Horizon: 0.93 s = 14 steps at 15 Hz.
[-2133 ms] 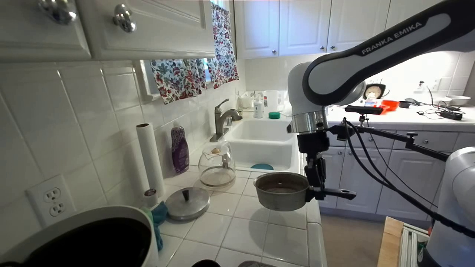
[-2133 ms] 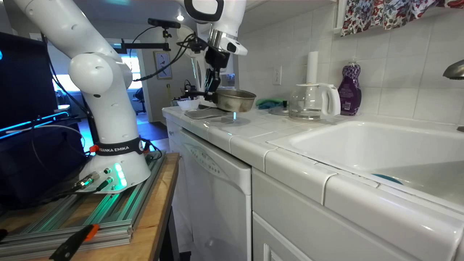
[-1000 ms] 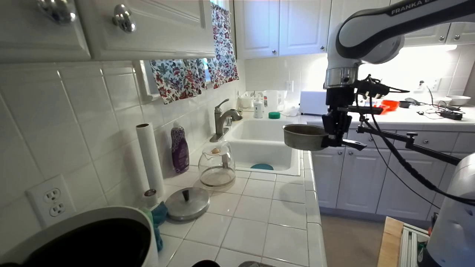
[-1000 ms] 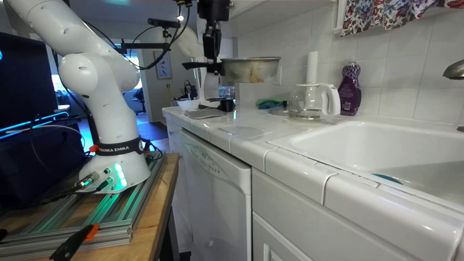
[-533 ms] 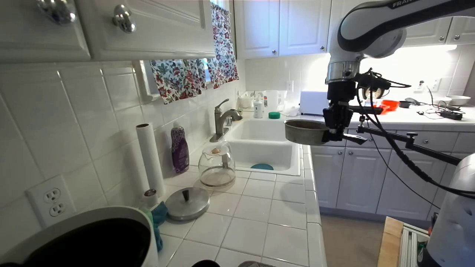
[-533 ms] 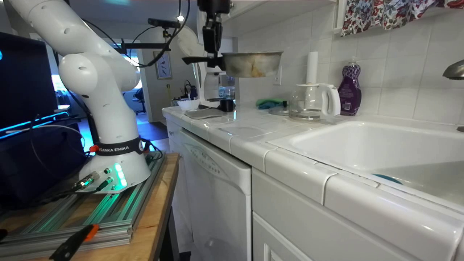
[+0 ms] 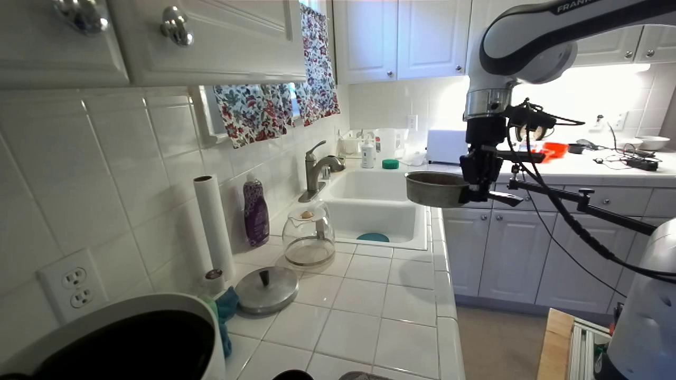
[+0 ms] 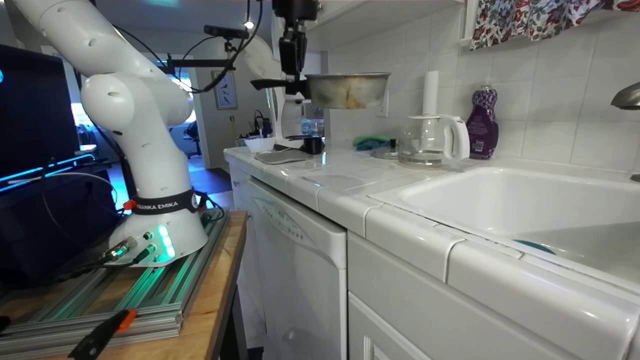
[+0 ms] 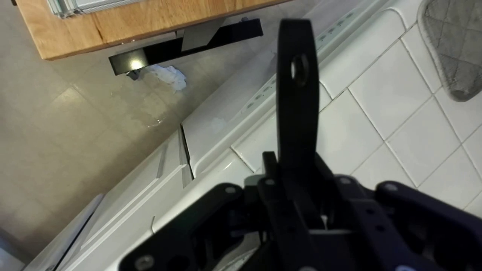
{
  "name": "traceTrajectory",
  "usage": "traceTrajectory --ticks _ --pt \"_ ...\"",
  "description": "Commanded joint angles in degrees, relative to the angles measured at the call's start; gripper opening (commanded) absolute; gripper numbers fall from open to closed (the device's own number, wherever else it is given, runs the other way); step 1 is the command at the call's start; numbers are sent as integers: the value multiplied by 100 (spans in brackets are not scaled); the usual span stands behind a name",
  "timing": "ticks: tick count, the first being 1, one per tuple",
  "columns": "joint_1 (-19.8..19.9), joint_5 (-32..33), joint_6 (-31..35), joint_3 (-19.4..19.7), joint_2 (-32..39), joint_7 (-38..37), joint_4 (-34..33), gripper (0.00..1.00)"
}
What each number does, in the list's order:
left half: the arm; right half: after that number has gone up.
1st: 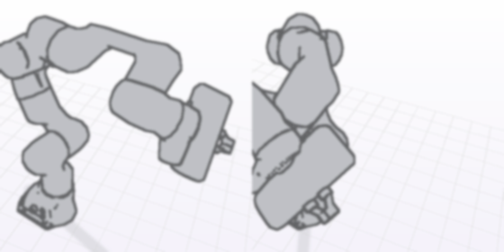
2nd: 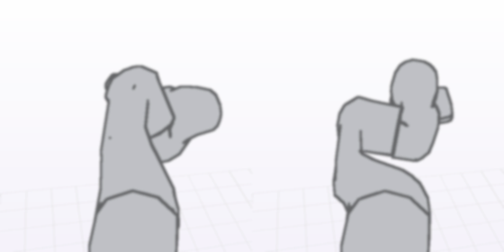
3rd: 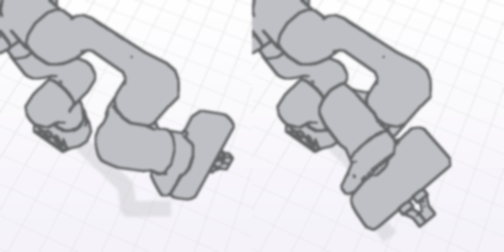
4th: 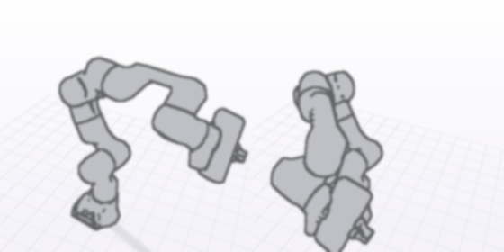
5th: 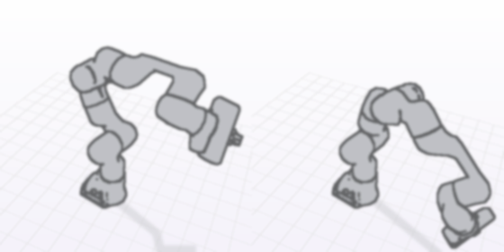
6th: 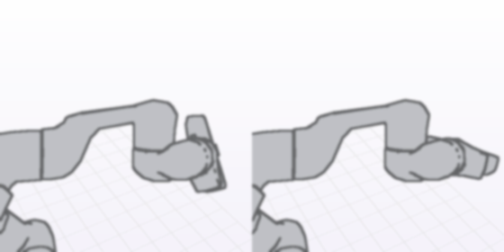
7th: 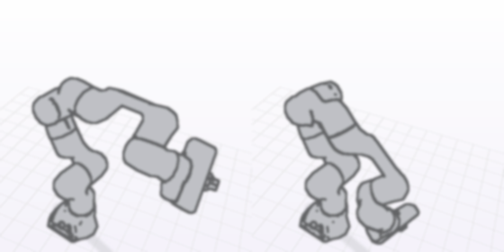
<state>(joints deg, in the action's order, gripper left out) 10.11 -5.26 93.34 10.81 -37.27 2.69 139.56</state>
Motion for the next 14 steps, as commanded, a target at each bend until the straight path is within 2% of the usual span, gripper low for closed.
traceTrajectory --ticks 1,9,14 --pt "123 338 -276 131 240 163 -299 6" --pt "269 1420 -919 465 896 708 -1484 6" --pt "217 1591 -845 737 1548 1213 -2432 6"
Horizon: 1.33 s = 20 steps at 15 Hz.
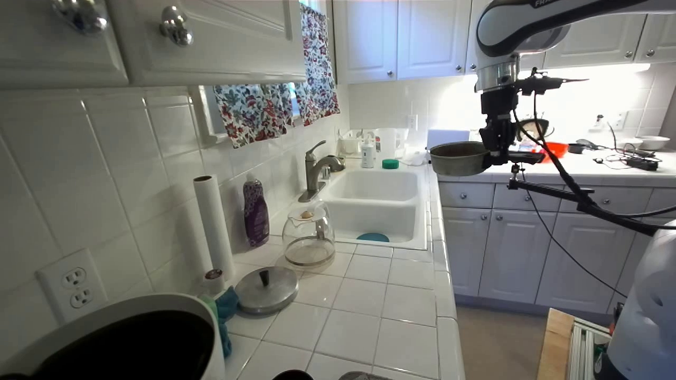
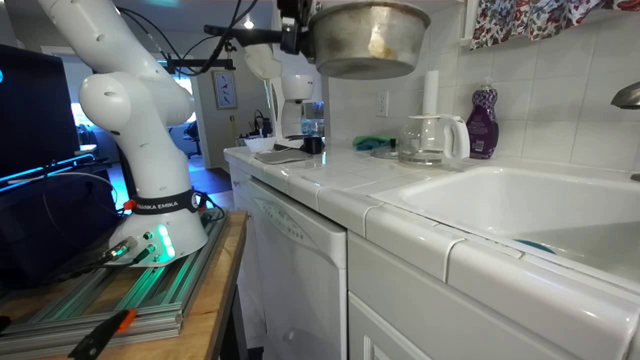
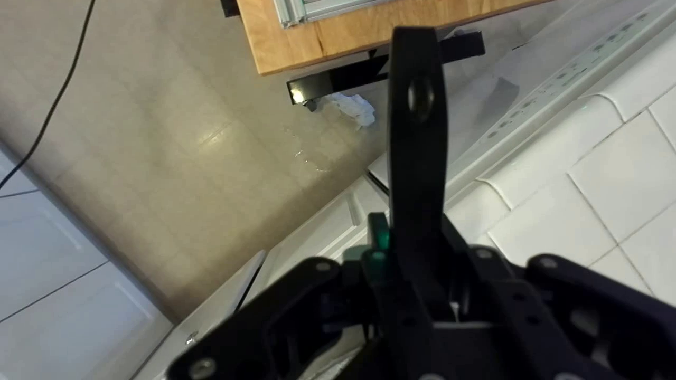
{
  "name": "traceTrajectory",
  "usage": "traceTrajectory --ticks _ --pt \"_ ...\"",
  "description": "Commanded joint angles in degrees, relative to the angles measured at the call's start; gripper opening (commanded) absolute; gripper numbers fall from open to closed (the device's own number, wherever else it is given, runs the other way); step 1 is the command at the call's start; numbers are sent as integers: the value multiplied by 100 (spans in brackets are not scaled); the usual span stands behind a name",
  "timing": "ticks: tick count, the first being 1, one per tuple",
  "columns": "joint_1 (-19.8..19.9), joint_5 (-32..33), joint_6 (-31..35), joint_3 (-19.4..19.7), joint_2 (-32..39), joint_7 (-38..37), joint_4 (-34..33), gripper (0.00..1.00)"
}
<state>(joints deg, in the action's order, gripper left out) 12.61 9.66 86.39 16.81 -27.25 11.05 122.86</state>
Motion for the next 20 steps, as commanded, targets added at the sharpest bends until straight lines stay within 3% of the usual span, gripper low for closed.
traceTrajectory --ticks 1,7,13,20 --pt "-47 61 -122 181 693 486 -957 6" --pt "-63 -188 -95 320 1759 1137 -2294 6" --pt "54 -834 69 237 2912 1856 -3429 6" --pt "365 -1281 110 -56 3903 2357 -4091 6"
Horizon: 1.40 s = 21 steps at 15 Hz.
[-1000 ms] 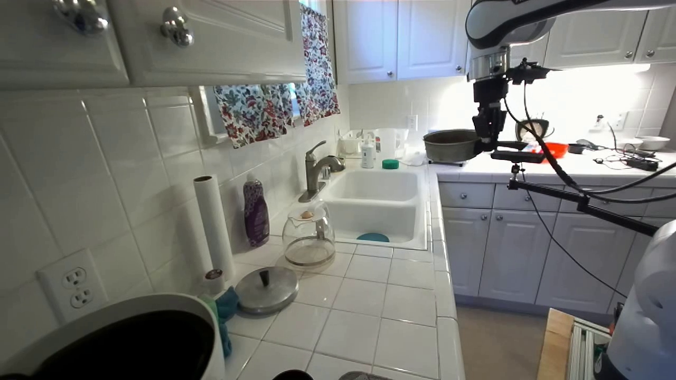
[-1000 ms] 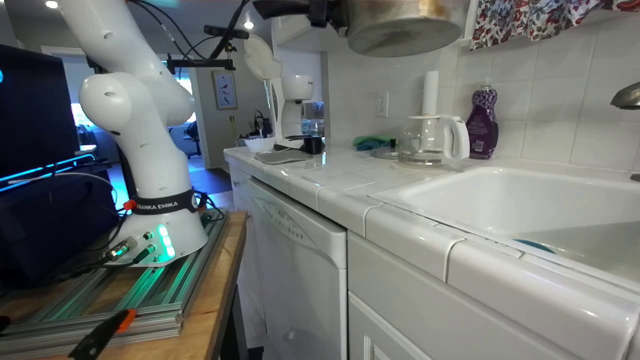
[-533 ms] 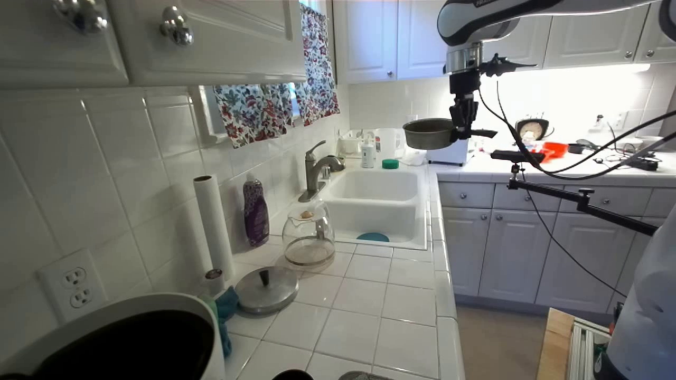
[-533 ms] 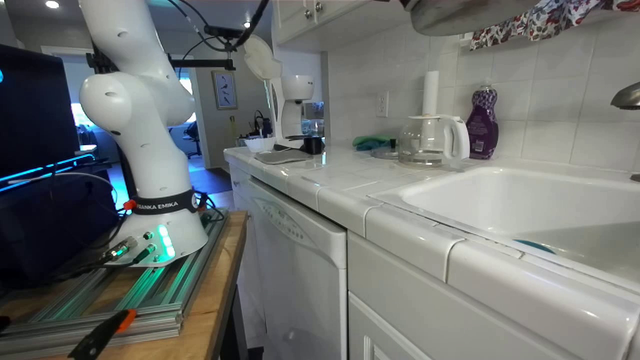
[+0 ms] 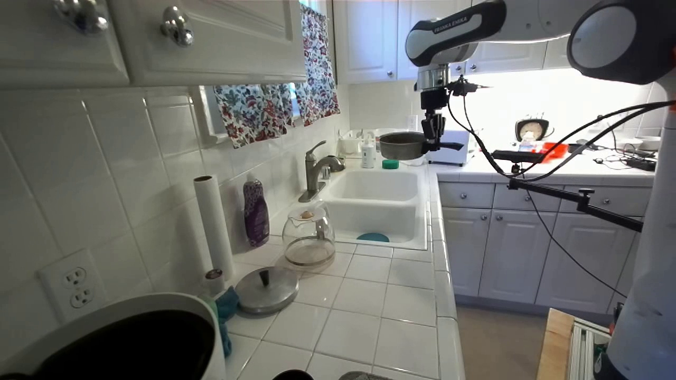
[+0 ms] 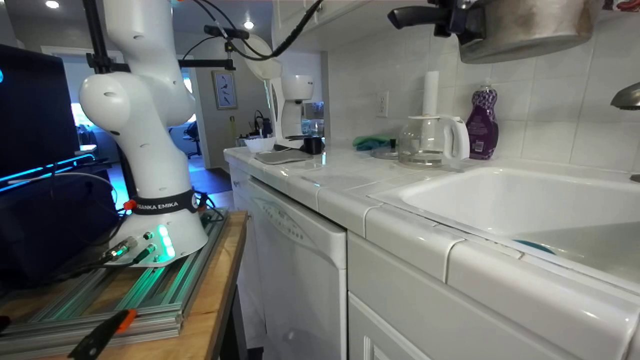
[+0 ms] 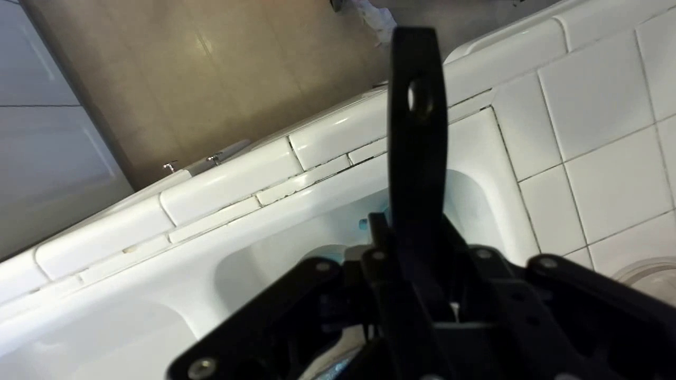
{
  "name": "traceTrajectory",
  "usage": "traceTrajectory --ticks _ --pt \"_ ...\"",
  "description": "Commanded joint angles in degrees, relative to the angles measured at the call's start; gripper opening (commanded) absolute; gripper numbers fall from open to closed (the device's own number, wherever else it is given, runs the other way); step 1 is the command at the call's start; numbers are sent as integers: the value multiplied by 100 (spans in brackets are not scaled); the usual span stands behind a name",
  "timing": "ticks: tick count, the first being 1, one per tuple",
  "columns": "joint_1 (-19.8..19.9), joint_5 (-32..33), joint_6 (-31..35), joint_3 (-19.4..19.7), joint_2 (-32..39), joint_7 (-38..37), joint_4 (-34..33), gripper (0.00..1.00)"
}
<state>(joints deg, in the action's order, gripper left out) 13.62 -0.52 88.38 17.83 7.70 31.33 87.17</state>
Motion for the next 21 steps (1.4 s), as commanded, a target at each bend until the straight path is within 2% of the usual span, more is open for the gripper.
traceTrajectory --ticks 1,5,6,13,18,21 --pt "210 -20 -28 -208 146 68 -133 23" --pt "295 -42 -24 -260 363 173 -309 23" --pt "296 -44 -24 -260 363 180 -323 6" --pt "394 -33 -206 -383 992 -150 -776 6" --pt "370 307 -516 -397 1457 -823 -1327 6" --pt "268 794 -997 -389 1732 -1310 -1791 6"
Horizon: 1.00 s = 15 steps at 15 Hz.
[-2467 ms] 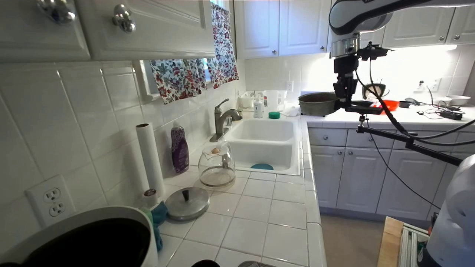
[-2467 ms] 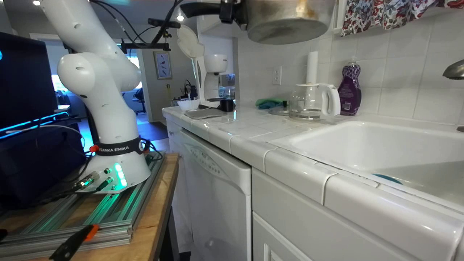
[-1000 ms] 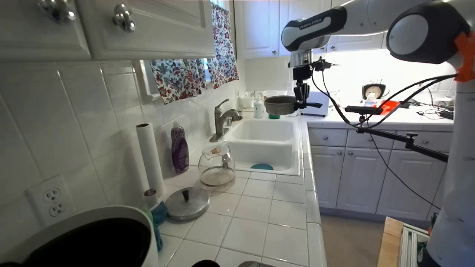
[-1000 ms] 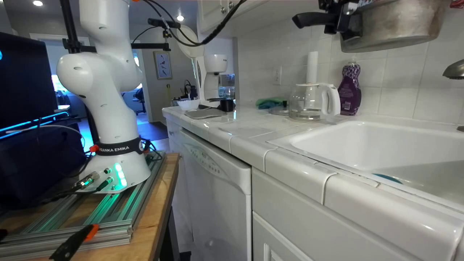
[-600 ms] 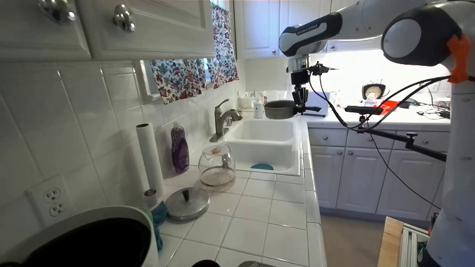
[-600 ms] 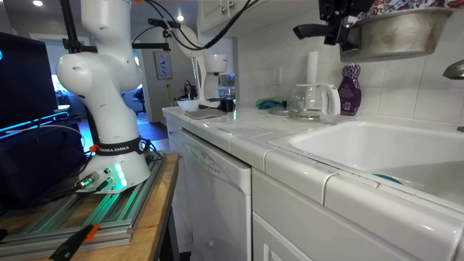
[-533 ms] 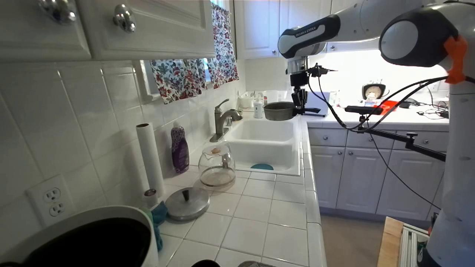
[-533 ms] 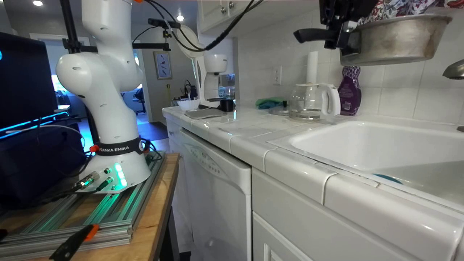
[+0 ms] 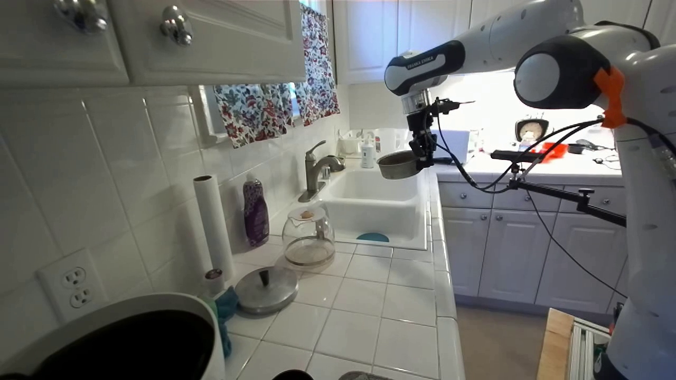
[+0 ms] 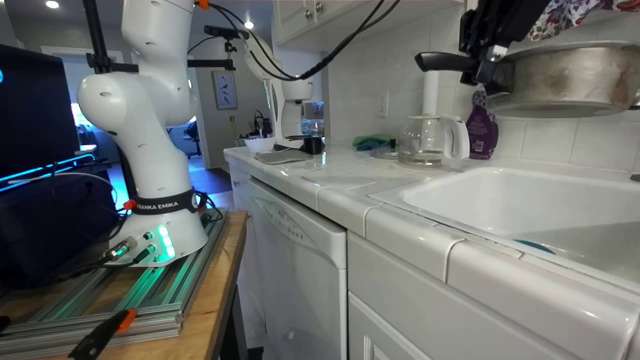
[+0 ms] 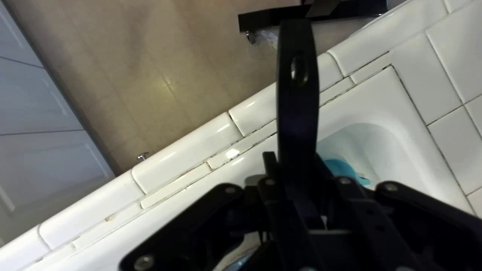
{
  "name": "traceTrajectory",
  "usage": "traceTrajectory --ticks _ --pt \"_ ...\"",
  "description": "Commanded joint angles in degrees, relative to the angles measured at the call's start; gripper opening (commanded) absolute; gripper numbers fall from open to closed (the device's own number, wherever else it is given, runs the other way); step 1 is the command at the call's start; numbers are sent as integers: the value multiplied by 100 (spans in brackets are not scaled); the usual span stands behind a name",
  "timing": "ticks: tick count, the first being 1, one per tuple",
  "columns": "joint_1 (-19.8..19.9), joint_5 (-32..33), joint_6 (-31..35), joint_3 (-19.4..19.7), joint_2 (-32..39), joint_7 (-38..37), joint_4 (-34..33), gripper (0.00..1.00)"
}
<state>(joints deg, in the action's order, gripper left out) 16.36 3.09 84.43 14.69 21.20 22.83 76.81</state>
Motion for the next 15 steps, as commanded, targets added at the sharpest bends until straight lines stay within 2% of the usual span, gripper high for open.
traceTrajectory --ticks 1,7,8,15 --pt "-37 608 -783 -76 484 -612 -918 6" --pt "-227 1512 -2099 -125 1245 -1116 -2255 6" --pt "-362 1644 -2370 28 1410 -1108 -2547 6" --pt "-650 2869 -3692 338 2455 -503 -4220 6"
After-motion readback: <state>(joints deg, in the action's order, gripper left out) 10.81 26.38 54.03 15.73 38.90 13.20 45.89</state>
